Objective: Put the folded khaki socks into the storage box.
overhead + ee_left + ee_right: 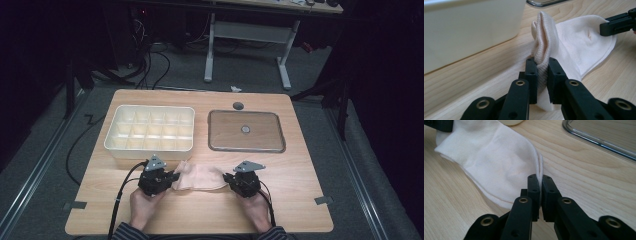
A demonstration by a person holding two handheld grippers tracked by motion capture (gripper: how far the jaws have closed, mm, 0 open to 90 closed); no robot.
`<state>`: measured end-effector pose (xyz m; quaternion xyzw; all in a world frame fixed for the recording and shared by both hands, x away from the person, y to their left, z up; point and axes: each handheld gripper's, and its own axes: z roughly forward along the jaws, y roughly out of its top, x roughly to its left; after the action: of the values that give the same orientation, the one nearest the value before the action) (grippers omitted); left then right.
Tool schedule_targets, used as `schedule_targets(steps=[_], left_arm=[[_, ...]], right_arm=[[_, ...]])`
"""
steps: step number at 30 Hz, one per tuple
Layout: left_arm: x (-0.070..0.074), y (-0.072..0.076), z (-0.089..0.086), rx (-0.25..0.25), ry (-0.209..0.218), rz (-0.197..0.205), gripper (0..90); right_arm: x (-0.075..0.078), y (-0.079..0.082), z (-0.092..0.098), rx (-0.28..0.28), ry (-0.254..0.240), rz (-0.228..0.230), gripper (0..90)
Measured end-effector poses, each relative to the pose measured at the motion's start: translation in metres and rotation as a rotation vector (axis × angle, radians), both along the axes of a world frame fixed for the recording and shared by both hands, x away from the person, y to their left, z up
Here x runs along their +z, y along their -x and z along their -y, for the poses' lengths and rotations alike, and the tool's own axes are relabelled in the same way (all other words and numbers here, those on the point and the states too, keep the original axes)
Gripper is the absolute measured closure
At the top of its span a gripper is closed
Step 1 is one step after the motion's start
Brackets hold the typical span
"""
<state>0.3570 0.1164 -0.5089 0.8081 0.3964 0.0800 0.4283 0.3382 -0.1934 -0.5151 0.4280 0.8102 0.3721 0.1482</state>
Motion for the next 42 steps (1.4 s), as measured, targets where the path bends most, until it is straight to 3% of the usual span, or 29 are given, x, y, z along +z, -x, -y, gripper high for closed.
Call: schedule_targets(steps=[14, 21, 25, 33, 34, 42], left_arm=[[-0.005, -0.006, 0.025, -0.014, 0.005, -0.024, 80.2], [-0.01, -0.012, 0.035, -0.003, -0.018, -0.025, 78.5], [-0.013, -0.013, 0.035, 0.014, -0.041, -0.024, 73.4], [-0.017, -0.013, 0.035, 0.041, -0.075, -0.017, 54.1], [-0.019, -0.013, 0.035, 0.051, -0.094, -0.011, 53.1], [-0.019, -0.012, 0.032, 0.079, -0.106, -0.005, 46.1]], right_arm=[[-0.001, 0.001, 0.027, -0.04, 0.004, 0.005, 86.3], [-0.005, -0.004, 0.034, -0.062, 0.008, -0.008, 86.1], [-0.009, -0.006, 0.032, -0.062, 0.021, -0.01, 85.8], [-0.011, -0.008, 0.033, -0.063, 0.033, -0.002, 78.0], [-0.012, -0.008, 0.033, -0.065, 0.03, 0.004, 75.2], [-0.008, -0.006, 0.034, -0.098, 0.033, 0.04, 61.2]])
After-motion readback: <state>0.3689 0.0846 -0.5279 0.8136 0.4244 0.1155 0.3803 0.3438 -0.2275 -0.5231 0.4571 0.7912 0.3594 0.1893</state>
